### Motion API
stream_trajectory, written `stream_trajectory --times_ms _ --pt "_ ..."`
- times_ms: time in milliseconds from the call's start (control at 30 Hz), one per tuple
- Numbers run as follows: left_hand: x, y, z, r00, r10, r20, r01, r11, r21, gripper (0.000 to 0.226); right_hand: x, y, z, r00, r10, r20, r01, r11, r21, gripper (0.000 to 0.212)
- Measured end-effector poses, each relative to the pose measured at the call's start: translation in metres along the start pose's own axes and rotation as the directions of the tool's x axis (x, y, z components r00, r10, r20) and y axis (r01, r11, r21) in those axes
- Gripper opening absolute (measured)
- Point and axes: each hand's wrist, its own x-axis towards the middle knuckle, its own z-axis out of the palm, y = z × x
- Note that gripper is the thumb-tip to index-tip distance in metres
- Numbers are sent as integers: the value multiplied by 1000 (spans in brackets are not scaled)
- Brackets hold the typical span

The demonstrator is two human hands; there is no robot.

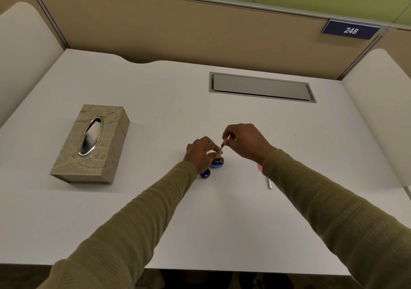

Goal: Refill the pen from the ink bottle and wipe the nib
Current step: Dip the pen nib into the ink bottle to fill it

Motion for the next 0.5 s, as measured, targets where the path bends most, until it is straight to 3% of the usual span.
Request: stream_trajectory --times_ms 233,367,500 --pt "1 -2 -1 1000 -14 -11 13 999 -42 12 1 5 -1 998 -51 -23 51 999 -4 9" --pt "2 0 -2 1000 -2 -8 1 999 -51 11 3 7 1 998 -52 -32 52 999 -12 22" --pt "3 2 -2 1000 -7 0 7 998 -54 11 4 9 -1 997 -67 -28 67 998 5 16"
